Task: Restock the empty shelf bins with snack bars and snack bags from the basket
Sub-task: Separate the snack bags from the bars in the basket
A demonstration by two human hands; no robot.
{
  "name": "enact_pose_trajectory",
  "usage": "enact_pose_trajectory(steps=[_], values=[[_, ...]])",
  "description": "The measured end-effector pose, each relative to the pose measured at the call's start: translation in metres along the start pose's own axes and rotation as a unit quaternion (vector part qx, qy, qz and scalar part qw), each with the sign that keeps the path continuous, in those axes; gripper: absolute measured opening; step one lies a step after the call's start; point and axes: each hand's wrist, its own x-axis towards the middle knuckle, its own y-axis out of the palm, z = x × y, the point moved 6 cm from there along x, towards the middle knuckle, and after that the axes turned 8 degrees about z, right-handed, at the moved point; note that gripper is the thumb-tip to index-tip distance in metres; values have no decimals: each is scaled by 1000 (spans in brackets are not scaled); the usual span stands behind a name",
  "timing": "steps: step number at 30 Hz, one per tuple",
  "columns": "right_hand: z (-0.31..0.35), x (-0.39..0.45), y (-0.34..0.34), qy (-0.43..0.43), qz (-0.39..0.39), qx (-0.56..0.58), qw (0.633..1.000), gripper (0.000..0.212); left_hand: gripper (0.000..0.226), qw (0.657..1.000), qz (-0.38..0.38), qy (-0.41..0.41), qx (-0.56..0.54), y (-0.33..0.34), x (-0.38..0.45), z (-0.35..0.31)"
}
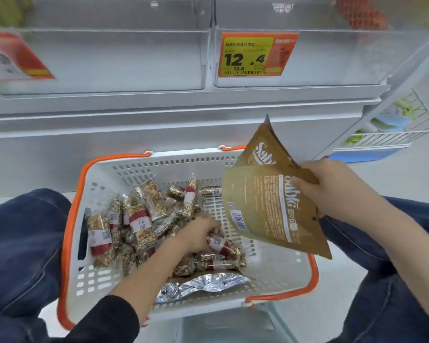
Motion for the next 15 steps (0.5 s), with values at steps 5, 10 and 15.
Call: enact_pose_trajectory(steps=[5, 10, 15], values=[[18, 36, 36, -22, -3, -160, 987, 19, 53, 1000, -13, -8, -9, 12, -22, -1], [56, 51, 90, -24, 53, -180, 982, 23, 59, 1000, -7, -15, 7, 14, -30, 1], [10, 69, 112, 37, 52, -182, 981, 28, 60, 999, -22, -22, 10, 10, -33, 8]])
